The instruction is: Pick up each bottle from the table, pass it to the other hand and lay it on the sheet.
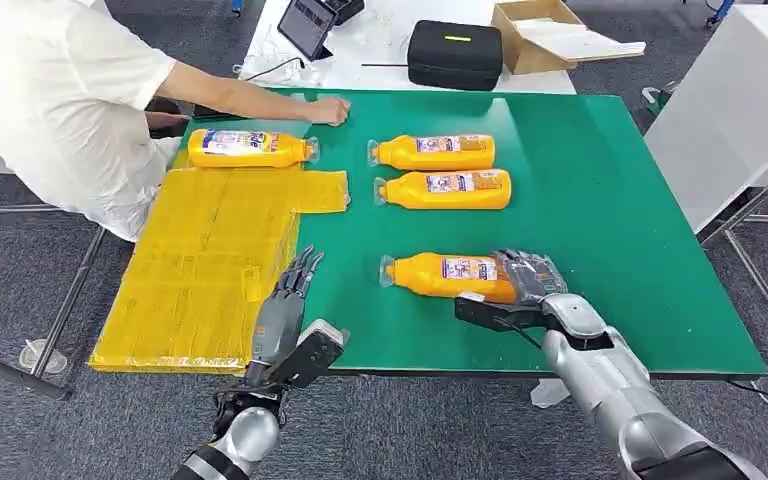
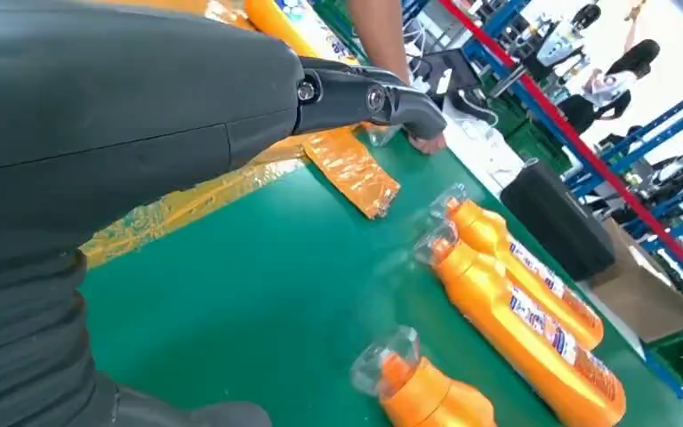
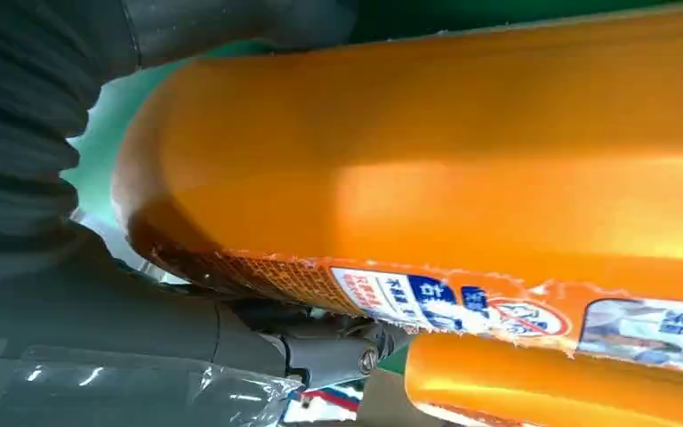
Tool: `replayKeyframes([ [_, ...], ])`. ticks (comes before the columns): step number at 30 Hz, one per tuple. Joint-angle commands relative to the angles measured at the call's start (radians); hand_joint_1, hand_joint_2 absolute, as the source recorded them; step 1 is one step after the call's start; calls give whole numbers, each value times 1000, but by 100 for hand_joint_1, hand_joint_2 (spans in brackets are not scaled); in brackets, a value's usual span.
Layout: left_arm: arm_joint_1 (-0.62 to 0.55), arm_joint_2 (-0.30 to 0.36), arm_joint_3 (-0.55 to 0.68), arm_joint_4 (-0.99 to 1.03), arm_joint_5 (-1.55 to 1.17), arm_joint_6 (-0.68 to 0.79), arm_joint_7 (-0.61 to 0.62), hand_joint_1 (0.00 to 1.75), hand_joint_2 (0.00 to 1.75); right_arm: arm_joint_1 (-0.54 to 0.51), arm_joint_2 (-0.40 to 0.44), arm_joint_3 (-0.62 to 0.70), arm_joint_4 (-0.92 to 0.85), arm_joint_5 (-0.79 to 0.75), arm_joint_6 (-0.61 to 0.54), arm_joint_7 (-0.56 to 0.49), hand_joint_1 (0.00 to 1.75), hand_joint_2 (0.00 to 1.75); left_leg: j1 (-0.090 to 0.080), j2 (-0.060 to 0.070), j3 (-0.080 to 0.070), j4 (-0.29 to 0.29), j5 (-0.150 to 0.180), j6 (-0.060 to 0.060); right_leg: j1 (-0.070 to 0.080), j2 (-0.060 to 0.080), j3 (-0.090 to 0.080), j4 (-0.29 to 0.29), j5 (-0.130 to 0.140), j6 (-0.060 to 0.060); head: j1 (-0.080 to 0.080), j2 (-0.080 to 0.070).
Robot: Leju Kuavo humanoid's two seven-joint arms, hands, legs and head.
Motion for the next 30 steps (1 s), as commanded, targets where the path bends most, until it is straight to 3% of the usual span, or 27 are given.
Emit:
replayKeyframes([
  [1,-50,16,-19,57,15,1,-12,0,175,23,-17,-41,151,-68,19,-65,175,175,1,-2,4,-2,0,0,1,-4,6,-2,-1,-2,-1,0],
  [8,-39,16,-2,27,70,27,-38,0,175,114,20,-175,59,-335,48,-286,175,175,1,-5,6,-3,0,0,2,-7,9,-3,-2,-3,0,0],
  [11,26,-75,125,-23,308,-1,-51,0,175,233,73,-243,-148,-470,4,-342,175,175,2,-2,5,-2,-1,0,2,-3,7,-3,-1,-2,0,0],
  [14,69,-86,108,-31,522,-131,-42,0,175,346,126,-246,-380,-554,-20,-345,173,175,2,1,4,-1,-3,0,2,0,5,-2,-1,-2,0,0],
  [16,83,-88,119,-30,702,-263,2,0,175,362,151,-239,-433,-596,-44,-379,175,175,1,2,3,-1,-5,-1,1,1,3,0,-1,-2,0,0],
  [18,85,-85,112,-27,801,-305,15,0,175,362,166,-220,-458,-633,-44,-389,175,175,1,4,2,-1,-5,-1,1,2,2,0,-1,-2,-1,0],
  [20,83,-70,94,-25,909,-365,35,0,175,353,186,-196,-460,-667,-45,-414,157,175,1,3,0,-1,-5,-1,1,1,-1,1,-1,-2,-1,0],
  [29,80,-62,81,-27,925,-365,33,0,175,347,183,-188,-446,-678,-47,-417,159,175,2,2,-1,-1,-5,-1,1,0,-1,0,-3,-3,-1,0],
  [30,80,-61,78,-28,933,-366,35,0,175,346,184,-187,-445,-686,-42,-422,152,175,2,2,-3,-1,-4,-1,1,0,-3,0,-2,-2,-1,0],
])
